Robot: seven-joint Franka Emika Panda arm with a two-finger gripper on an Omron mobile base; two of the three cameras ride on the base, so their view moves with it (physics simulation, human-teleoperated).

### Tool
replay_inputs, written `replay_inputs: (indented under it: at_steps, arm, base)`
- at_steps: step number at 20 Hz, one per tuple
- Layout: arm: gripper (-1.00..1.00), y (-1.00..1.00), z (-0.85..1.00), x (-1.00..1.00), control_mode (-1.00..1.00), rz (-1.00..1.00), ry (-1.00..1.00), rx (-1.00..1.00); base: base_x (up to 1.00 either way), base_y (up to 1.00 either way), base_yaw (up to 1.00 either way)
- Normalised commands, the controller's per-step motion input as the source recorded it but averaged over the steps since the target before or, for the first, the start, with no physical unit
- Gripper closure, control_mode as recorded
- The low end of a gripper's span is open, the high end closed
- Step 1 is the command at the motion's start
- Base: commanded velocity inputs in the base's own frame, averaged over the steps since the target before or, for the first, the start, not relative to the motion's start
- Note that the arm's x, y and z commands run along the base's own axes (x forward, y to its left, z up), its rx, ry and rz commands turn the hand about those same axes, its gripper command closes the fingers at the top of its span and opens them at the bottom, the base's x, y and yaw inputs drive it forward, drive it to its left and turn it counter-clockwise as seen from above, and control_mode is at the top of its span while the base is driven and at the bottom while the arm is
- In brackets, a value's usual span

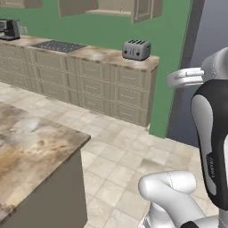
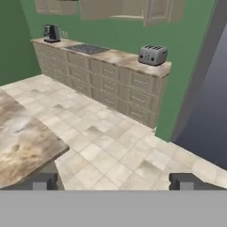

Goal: Get the candle and the wine from the cabinet and move them to the dining counter.

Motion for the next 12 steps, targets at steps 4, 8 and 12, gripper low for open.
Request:
replay_inputs:
  at_steps: [4,8,12]
  arm:
    - [-1.00,0.00,0.00,0.00,1.00,0.00,0.00,0.00]
    - [-1.00,0.00,0.00,0.00,1.00,0.00,0.00,0.00]
    - [-1.00,0.00,0.00,0.00,1.00,0.00,0.00,0.00]
  base:
    - [1.00,-0.48,0.30]
    - [1.00,-0.65,0.34]
    - [0.80,-0.65,0.46]
